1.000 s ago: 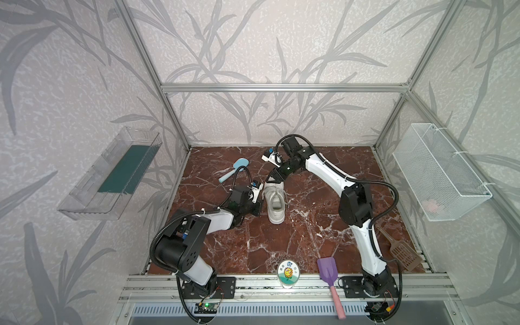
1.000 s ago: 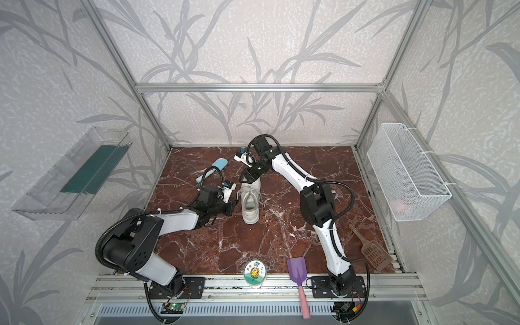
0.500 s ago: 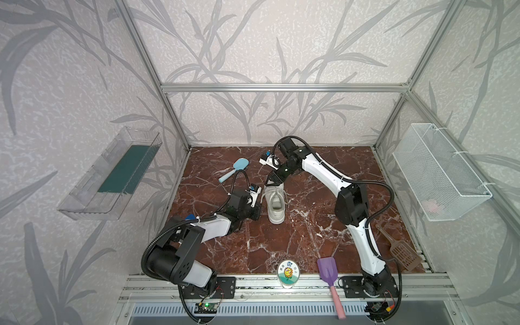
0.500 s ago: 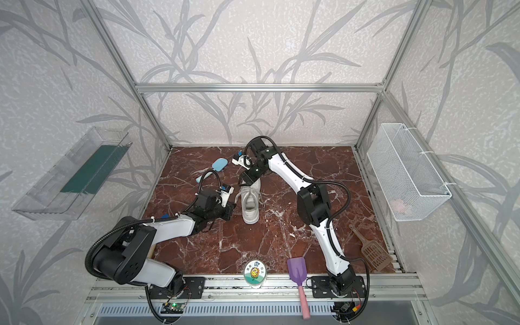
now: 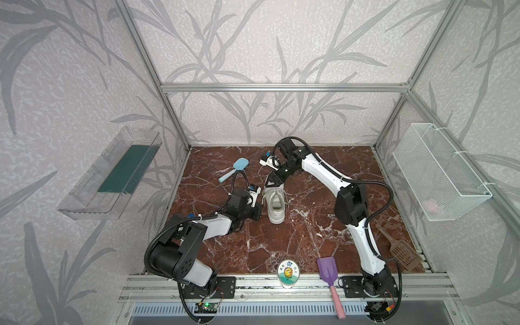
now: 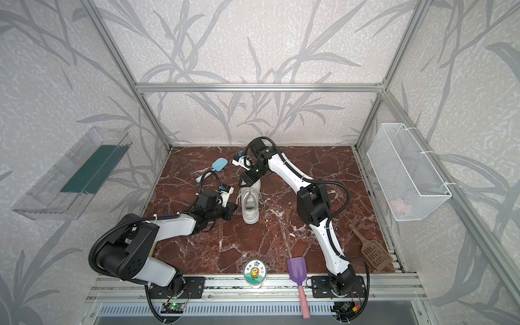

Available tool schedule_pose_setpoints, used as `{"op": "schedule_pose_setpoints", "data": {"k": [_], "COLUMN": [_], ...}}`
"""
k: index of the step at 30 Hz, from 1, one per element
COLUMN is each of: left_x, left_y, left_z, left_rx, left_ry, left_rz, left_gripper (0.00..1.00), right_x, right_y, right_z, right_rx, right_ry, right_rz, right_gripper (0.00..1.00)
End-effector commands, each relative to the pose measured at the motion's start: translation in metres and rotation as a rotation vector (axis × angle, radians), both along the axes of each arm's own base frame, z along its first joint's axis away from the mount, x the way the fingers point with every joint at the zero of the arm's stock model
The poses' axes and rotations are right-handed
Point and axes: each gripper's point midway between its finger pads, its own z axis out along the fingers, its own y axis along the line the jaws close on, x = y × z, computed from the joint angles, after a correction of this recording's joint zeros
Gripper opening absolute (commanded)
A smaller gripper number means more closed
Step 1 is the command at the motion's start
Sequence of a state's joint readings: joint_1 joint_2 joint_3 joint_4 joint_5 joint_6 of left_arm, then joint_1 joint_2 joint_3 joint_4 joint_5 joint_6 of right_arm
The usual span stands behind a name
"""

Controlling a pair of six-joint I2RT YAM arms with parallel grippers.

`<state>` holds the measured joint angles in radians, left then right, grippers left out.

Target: Tie the shoes

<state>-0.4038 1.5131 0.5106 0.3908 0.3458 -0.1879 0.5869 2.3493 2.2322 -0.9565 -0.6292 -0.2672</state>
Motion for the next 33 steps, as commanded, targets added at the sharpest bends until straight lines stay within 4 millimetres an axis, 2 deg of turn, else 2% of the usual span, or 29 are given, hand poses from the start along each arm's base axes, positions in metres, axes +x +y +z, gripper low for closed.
{"op": "schedule_pose_setpoints", "data": {"k": [1, 9, 13, 21, 24, 33], "left_x": [-0.001, -0.005, -0.011, -0.021, -0.021, -0.018], "left_y": [0.0, -0.001, 0.0, 0.0, -0.002, -0.003], "left_z": [0.011, 0.013, 0.01, 0.004, 0.001, -0.005], "left_rx": [-0.041, -0.04, -0.022, -0.013, -0.015, -0.03], "left_ry": [-0.015, -0.008, 0.012, 0.05, 0.063, 0.088], "left_rz": [0.01, -0.004, -0.018, -0.043, -0.049, -0.028], "left_gripper": [0.0, 0.0, 0.0, 0.0, 0.0, 0.0], "right_x": [-0.001, -0.002, -0.004, -0.01, -0.012, -0.018], "right_y": [-0.003, -0.006, -0.006, -0.007, -0.005, -0.001], "right_z": [-0.008, -0.021, -0.028, -0.032, -0.031, -0.037], "right_rx": [-0.022, -0.076, -0.103, -0.158, -0.158, -0.144], "right_ry": [0.022, 0.017, 0.016, -0.015, -0.016, 0.01], "right_rz": [0.015, 0.031, 0.041, 0.064, 0.072, 0.085], "right_gripper": [0.49, 0.41, 0.4, 0.34, 0.29, 0.25]}}
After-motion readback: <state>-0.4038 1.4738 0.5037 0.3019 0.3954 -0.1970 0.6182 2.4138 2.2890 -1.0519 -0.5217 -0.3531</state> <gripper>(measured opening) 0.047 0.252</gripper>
